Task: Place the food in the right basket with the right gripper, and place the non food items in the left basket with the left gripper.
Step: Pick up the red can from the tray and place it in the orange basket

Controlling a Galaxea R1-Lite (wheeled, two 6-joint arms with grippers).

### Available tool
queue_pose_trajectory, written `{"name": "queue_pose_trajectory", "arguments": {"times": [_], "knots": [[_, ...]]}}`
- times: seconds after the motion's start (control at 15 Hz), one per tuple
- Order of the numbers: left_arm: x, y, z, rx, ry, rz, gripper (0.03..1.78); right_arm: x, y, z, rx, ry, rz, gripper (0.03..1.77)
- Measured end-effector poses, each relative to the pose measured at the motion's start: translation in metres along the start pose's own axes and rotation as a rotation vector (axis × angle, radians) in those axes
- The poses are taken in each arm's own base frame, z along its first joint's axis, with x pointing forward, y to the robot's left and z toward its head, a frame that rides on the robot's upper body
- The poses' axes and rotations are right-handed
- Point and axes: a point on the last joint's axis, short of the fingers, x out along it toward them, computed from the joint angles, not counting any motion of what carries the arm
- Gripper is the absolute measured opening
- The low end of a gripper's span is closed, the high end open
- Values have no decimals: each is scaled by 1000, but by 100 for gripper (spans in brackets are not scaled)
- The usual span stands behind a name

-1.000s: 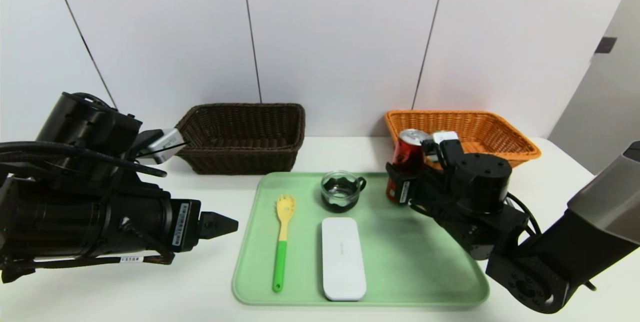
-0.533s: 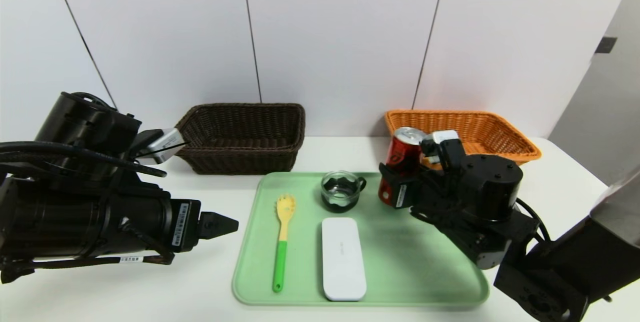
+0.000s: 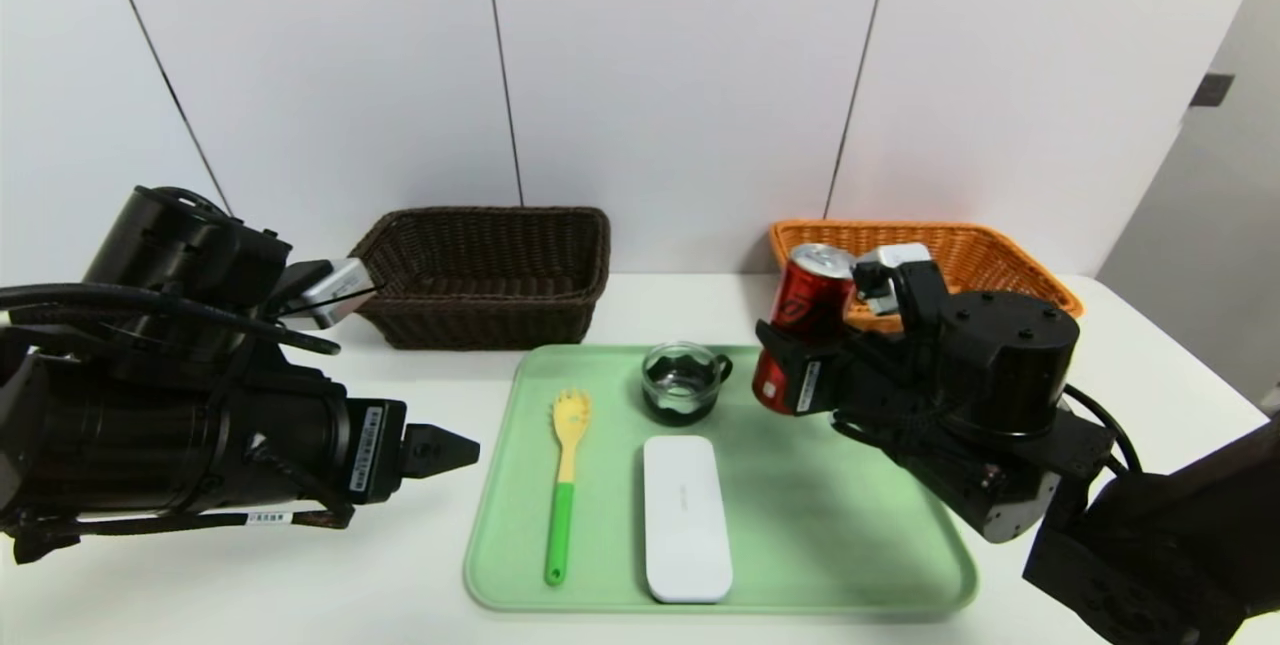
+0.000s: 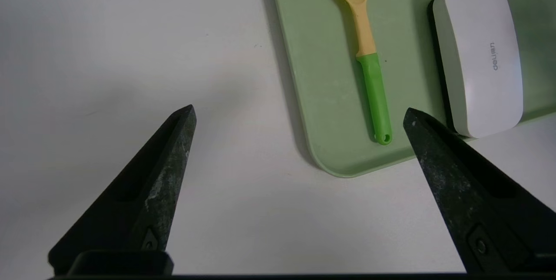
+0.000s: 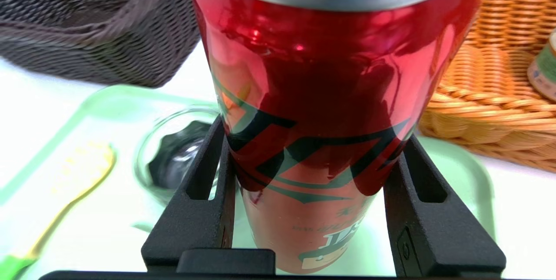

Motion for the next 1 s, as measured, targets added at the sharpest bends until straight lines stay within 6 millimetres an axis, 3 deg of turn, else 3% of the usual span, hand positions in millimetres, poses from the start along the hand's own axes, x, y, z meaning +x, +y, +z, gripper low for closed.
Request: {"name": "queue_pose_trajectory", "arguments": {"times": [0.13, 0.33, 0.47, 0.73, 1.0], "knots": [[1, 0, 0, -1, 4, 2, 169, -6, 4, 12, 25, 10, 13, 92], [4, 0, 0, 0, 10, 4, 169, -14, 10, 54, 82, -9, 38, 92], [5, 0, 1, -1, 12, 5, 169, -17, 3, 83, 96, -12, 32, 92], [7, -1, 2, -1, 11, 4, 169, -12, -38, 131, 113, -7, -43, 92], [9, -1, 2, -3, 14, 6, 169, -1, -86, 151, 129, 2, -125, 92]]}}
